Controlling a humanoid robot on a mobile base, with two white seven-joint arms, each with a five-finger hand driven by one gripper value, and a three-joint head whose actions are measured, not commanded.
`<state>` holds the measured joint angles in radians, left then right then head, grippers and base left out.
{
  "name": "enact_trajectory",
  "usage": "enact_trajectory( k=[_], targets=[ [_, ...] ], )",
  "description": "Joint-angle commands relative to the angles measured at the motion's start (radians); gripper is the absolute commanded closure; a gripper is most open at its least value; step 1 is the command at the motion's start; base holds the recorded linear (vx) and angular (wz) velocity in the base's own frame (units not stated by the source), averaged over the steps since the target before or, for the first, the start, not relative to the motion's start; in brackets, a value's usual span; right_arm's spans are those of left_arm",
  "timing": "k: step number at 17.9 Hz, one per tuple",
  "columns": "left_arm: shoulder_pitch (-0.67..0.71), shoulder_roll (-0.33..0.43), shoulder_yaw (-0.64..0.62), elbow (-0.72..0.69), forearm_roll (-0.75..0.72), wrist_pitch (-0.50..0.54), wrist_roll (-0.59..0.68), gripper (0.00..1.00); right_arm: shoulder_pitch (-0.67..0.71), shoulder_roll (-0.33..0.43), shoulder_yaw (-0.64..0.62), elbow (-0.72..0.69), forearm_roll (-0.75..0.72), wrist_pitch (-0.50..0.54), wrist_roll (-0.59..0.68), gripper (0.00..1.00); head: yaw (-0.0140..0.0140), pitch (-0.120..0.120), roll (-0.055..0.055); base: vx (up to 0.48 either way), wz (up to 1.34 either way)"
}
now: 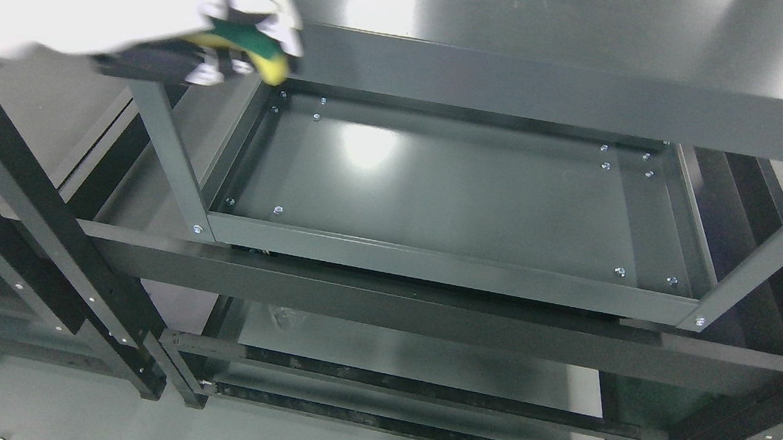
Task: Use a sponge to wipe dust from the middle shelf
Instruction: 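Wipe the sponge back across the shelf surface with the left hand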
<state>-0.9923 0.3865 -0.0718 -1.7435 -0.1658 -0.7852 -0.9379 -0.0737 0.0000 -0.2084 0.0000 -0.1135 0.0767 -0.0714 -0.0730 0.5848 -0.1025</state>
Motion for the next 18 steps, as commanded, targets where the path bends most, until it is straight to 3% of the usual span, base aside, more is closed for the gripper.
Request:
enact_trajectory(
  k=[1,7,13,18],
  targets=[
    [-0.072,-0.369,-0.425,0.019,-0.268,0.0,0.173,1.0,0.0,-0.017,0.001,-0.017,0.0,0.0,-0.002,0.0,0.0,0.0,0.0,0.0,0.0],
    [-0.179,-0.369,-0.58,0.166,-0.308,0.0,0.433,1.0,0.0,-0.017,0.001,-0.017,0.0,0.0,-0.002,0.0,0.0,0.0,0.0,0.001,0.0],
    [-0.313,-0.369,-0.799,0.321,-0.305,0.0,0.603,1.0,0.0,-0.017,0.001,-0.017,0.0,0.0,-0.002,0.0,0.0,0.0,0.0,0.0,0.0],
    [-0.312,-0.369,-0.849,0.375,-0.366,0.0,0.623,0.99,0.0,-0.017,0.001,-0.017,0.0,0.0,-0.002,0.0,0.0,0.0,0.0,0.0,0.0]
  ],
)
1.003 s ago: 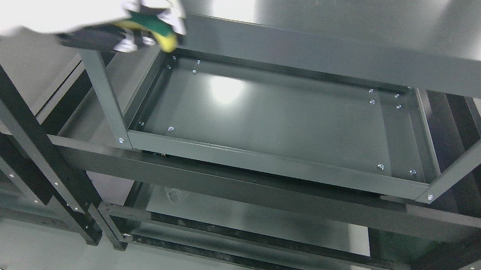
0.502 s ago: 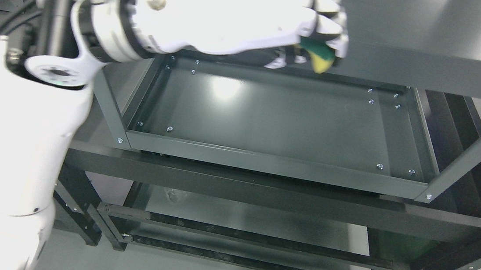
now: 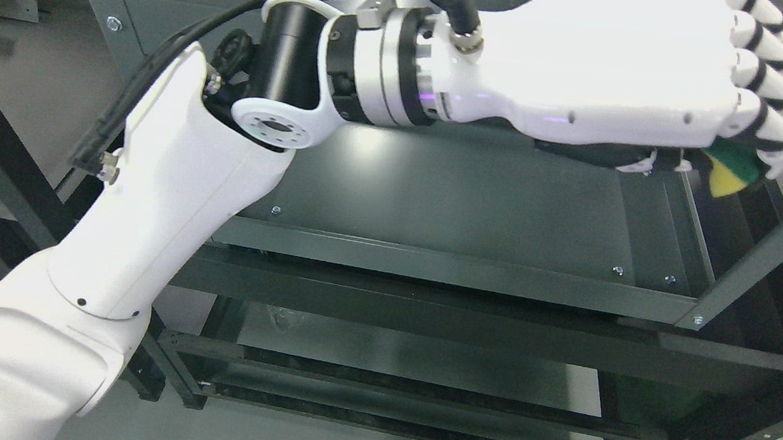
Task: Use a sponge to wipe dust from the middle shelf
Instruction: 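Wipe the sponge back across the shelf surface with the left hand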
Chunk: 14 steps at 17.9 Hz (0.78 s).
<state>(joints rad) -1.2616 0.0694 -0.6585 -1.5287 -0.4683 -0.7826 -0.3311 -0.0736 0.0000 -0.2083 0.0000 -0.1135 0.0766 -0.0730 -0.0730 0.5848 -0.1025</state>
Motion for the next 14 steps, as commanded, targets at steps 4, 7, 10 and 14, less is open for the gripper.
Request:
enact_trajectory(
  k=[4,7,10,14],
  targets=[
    [-0.016,-0.052,-0.329,0.15,-0.102,-0.003,0.02,0.99,0.0,-0.017,0.0,-0.017,0.0,0.0,-0.001,0.0,0.0,0.0,0.0,0.0,0.0],
    [0.065,-0.052,-0.34,0.147,-0.102,-0.003,0.02,0.99,0.0,-0.017,0.0,-0.017,0.0,0.0,-0.001,0.0,0.0,0.0,0.0,0.0,0.0],
    [0.245,-0.052,-0.323,0.14,-0.101,-0.003,0.018,0.99,0.0,-0.017,0.0,-0.017,0.0,0.0,-0.001,0.0,0.0,0.0,0.0,0.0,0.0],
    [0.607,-0.052,-0.085,0.127,-0.076,-0.003,0.068,0.99,0.0,-0.017,0.001,-0.017,0.0,0.0,-0.001,0.0,0.0,0.0,0.0,0.0,0.0]
  ],
)
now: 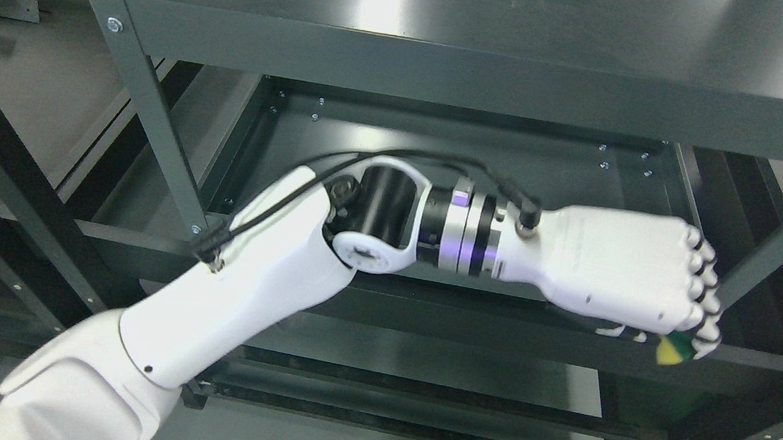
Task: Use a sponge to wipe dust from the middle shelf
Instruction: 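Withdraw the left hand holding the sponge from the shelf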
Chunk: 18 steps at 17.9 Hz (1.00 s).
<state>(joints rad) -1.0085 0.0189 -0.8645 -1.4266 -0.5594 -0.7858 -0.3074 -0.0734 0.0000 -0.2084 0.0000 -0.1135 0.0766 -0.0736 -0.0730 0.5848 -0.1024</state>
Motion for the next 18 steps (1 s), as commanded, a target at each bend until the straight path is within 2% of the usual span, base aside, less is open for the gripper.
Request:
enact_trajectory(
  k=[1,2,5,6,9,13,16,18],
  targets=[
    [0.419,-0.001,0.193,0.025,0.048,0.009,0.088,0.99,0.0,-0.017,0.0,-0.017,0.0,0.0,0.0,0.0,0.0,0.0,0.0,0.0,0.0],
    [0.489,-0.001,0.267,0.023,0.105,0.034,0.146,0.99,0.0,-0.017,0.0,-0.017,0.0,0.0,0.0,0.0,0.0,0.0,0.0,0.0,0.0],
    [0.637,-0.001,0.447,-0.02,0.295,0.253,0.341,0.98,0.0,-0.017,0.0,-0.017,0.0,0.0,0.0,0.0,0.0,0.0,0.0,0.0,0.0],
    [0.677,-0.001,0.496,-0.055,0.361,0.319,0.367,0.98,0.0,-0.017,0.001,-0.017,0.0,0.0,0.0,0.0,0.0,0.0,0.0,0.0,0.0],
    [0.747,-0.001,0.625,-0.17,0.449,0.408,0.366,0.99,0.0,-0.017,0.0,-0.017,0.0,0.0,0.0,0.0,0.0,0.0,0.0,0.0,0.0],
    [0.846,-0.001,0.764,-0.254,0.513,0.418,0.363,1.0,0.0,-0.017,0.0,-0.017,0.0,0.0,0.0,0.0,0.0,0.0,0.0,0.0,0.0],
    [0.947,-0.001,0.817,-0.326,0.576,0.418,0.361,1.0,0.0,-0.017,0.0,-0.017,0.0,0.0,0.0,0.0,0.0,0.0,0.0,0.0,0.0],
    [0.966,-0.001,0.826,-0.341,0.601,0.419,0.361,1.0,0.0,-0.017,0.0,-0.017,0.0,0.0,0.0,0.0,0.0,0.0,0.0,0.0,0.0]
  ],
)
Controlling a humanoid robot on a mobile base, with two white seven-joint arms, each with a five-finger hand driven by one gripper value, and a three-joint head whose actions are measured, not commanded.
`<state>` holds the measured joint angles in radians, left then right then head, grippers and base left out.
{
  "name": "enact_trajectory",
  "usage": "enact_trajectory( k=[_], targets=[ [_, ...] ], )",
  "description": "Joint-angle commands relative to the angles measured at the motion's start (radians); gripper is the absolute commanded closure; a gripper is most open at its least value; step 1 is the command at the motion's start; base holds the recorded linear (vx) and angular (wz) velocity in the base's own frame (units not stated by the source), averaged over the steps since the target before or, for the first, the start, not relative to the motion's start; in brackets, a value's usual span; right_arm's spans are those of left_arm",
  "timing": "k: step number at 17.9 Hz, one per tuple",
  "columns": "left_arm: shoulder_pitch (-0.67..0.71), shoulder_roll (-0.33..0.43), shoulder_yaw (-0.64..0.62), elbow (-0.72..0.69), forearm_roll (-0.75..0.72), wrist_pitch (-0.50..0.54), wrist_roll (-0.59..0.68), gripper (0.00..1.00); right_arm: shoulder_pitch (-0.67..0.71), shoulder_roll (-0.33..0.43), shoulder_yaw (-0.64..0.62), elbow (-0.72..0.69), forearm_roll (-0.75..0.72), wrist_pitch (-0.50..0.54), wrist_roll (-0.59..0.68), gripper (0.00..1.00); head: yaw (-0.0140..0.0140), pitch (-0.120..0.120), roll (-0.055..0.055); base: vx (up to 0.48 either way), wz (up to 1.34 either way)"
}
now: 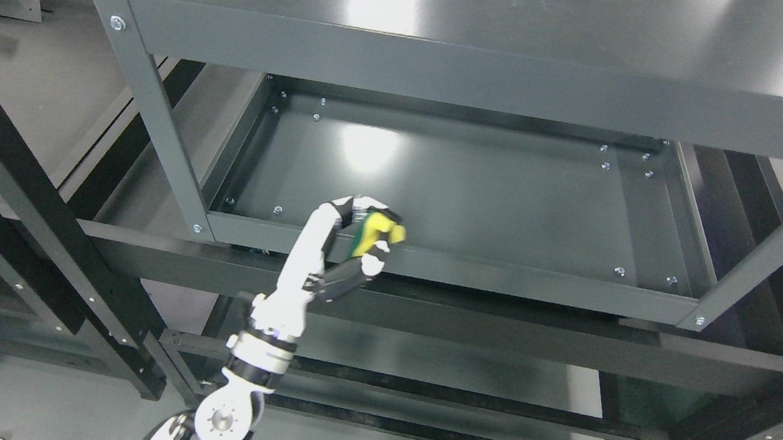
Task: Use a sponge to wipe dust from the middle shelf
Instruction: 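Withdraw the left hand holding the sponge from the shelf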
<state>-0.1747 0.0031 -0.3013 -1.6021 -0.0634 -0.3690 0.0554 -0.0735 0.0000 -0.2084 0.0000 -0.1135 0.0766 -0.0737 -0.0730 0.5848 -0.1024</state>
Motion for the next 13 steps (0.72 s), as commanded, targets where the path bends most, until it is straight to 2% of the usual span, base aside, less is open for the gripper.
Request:
enact_trajectory(
  k=[1,13],
  targets=[
    [0.132,0.014,0.274,-0.167,0.114,0.002,-0.002,1.0,0.0,-0.017,0.0,-0.017,0.0,0.0,0.0,0.0,0.0,0.0,0.0,0.0,0.0],
    [0.132,0.014,0.289,-0.167,0.125,0.03,-0.002,1.0,0.0,-0.017,0.0,-0.017,0.0,0.0,0.0,0.0,0.0,0.0,0.0,0.0,0.0]
  ],
)
